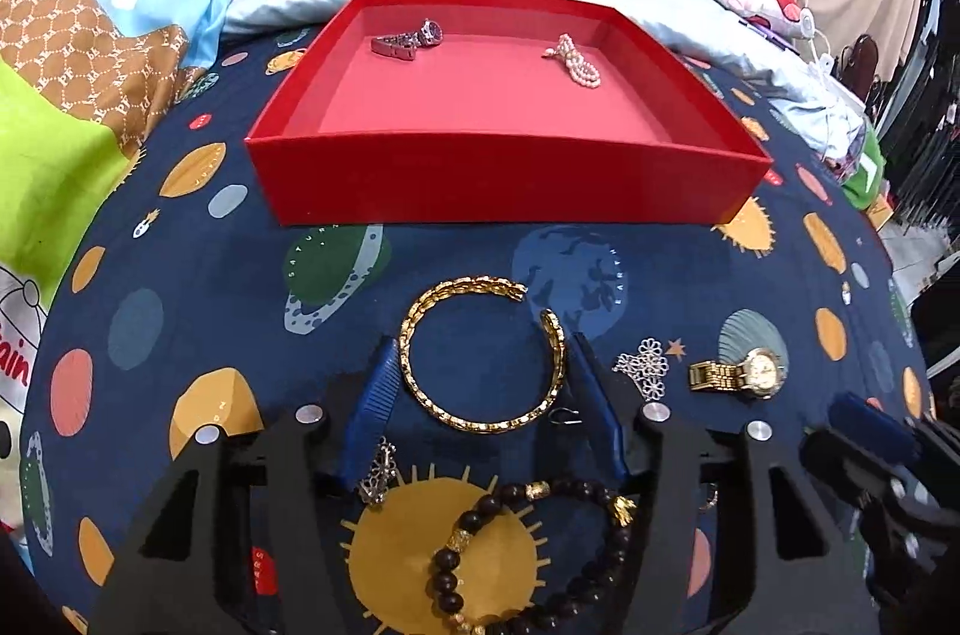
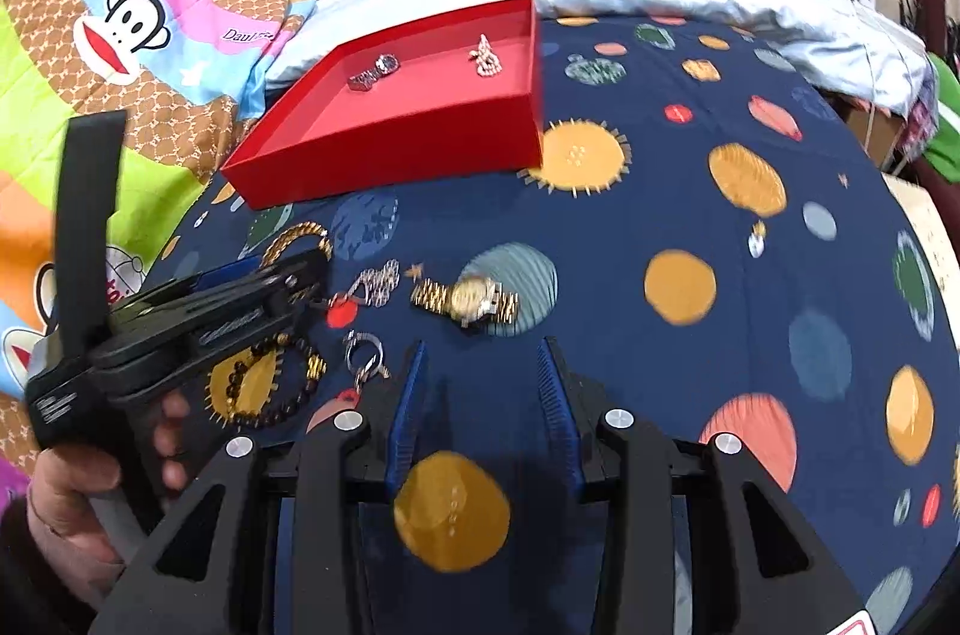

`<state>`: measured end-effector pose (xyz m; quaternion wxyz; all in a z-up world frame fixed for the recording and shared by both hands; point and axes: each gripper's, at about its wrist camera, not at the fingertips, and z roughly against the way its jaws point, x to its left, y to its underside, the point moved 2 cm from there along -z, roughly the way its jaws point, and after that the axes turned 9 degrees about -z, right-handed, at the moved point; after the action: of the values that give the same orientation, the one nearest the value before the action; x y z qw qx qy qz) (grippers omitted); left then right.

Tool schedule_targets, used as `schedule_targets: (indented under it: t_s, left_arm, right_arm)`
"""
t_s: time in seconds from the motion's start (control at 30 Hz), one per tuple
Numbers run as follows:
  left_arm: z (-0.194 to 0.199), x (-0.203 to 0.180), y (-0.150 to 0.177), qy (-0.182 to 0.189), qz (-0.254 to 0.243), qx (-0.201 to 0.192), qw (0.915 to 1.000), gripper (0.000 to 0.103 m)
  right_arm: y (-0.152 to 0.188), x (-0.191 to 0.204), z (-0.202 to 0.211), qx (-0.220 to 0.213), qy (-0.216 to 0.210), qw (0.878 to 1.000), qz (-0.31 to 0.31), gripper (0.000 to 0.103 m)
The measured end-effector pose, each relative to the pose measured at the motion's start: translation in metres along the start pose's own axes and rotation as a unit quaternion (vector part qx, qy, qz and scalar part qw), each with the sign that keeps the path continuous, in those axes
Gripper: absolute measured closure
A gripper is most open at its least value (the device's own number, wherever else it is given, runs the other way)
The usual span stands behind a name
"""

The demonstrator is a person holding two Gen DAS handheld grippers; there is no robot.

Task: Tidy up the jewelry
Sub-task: 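Grasp the gold cuff bangle with the left tool while right tool grasps the gold watch, then lower the gold bangle into the red tray with left tool while right tool releases the watch there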

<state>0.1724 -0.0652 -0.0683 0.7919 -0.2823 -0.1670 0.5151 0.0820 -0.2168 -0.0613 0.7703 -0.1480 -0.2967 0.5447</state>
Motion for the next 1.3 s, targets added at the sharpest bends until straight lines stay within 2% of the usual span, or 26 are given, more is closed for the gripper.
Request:
schedule_targets:
  t_s: [0.13,0.3,0.47,0.53,0.77,1.3]
  left_arm:
    - [0.013,0.008,0.0,0.001,0.012,-0.008,0.9999,0.048]
    - [0.028,0.019,-0.001,-0.001,0.023,-0.019,0.9996,0.048]
    - [0.036,0.022,0.002,0.0,0.027,-0.021,0.9994,0.048]
    - [0.038,0.021,0.003,0.0,0.023,-0.023,0.9995,0.048]
    - [0.039,0.018,0.01,0.01,0.024,-0.015,0.9996,0.048]
    - [0.039,0.014,0.017,0.016,0.023,-0.01,0.9996,0.048]
  right_arm:
    - [-0.016,0.003,-0.012,0.004,-0.019,1.0,0.025,0.064]
    - [-0.028,0.016,-0.027,0.014,-0.044,0.996,0.073,0.047]
    - [-0.03,0.018,-0.044,0.033,-0.046,0.994,0.097,0.047]
    - [-0.028,0.014,-0.047,0.046,-0.053,0.994,0.087,0.05]
    - [-0.016,0.01,-0.043,0.054,-0.057,0.994,0.077,0.079]
    - [-0.014,0.012,-0.041,0.038,-0.041,0.996,0.067,0.082]
